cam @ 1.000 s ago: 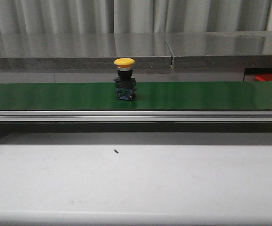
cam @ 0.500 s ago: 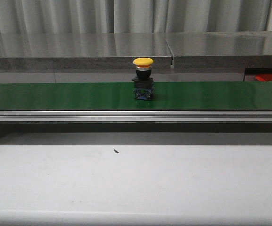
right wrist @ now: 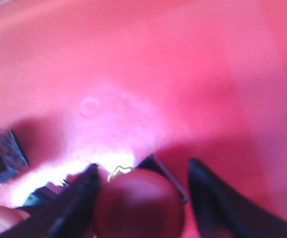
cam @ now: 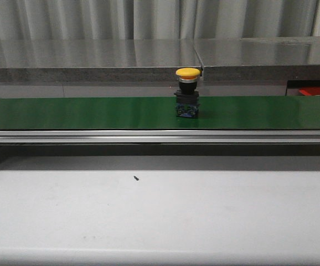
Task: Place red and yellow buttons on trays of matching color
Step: 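Lower the red button into the red tray and open the right gripper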
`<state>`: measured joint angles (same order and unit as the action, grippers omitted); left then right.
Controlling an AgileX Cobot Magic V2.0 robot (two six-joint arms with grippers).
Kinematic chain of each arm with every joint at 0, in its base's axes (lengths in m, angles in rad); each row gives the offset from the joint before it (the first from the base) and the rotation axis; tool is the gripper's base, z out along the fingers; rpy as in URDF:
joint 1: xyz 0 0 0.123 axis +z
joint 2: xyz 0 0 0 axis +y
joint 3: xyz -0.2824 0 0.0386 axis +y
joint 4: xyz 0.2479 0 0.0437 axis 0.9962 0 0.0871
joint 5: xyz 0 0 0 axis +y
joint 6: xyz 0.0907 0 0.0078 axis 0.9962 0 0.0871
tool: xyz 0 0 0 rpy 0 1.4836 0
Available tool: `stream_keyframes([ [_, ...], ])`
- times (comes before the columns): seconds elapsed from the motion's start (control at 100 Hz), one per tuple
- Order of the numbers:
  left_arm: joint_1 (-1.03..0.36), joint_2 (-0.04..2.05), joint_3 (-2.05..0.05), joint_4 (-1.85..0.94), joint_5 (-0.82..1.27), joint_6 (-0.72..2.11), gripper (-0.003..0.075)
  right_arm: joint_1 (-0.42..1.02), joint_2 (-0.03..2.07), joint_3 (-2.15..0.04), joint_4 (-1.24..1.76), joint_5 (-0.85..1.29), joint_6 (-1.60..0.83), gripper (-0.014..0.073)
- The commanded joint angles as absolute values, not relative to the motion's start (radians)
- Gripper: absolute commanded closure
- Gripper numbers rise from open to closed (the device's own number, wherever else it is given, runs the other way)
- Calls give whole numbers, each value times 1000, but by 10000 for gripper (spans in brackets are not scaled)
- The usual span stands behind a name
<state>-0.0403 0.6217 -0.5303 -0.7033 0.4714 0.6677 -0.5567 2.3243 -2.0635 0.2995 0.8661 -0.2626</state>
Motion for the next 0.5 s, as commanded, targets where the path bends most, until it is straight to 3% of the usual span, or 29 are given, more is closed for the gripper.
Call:
stream_keyframes([
  [0.0, -49, 625, -557, -736, 410, 663, 739, -563, 2250, -2148, 314, 862, -263, 69],
  [0.3, -49, 625, -557, -736, 410, 663, 739, -562, 2158, -2248, 319, 983, -270, 49],
  [0.49, -49, 625, -557, -736, 410, 663, 739, -559, 2071, -2248, 479, 1098, -393, 49],
])
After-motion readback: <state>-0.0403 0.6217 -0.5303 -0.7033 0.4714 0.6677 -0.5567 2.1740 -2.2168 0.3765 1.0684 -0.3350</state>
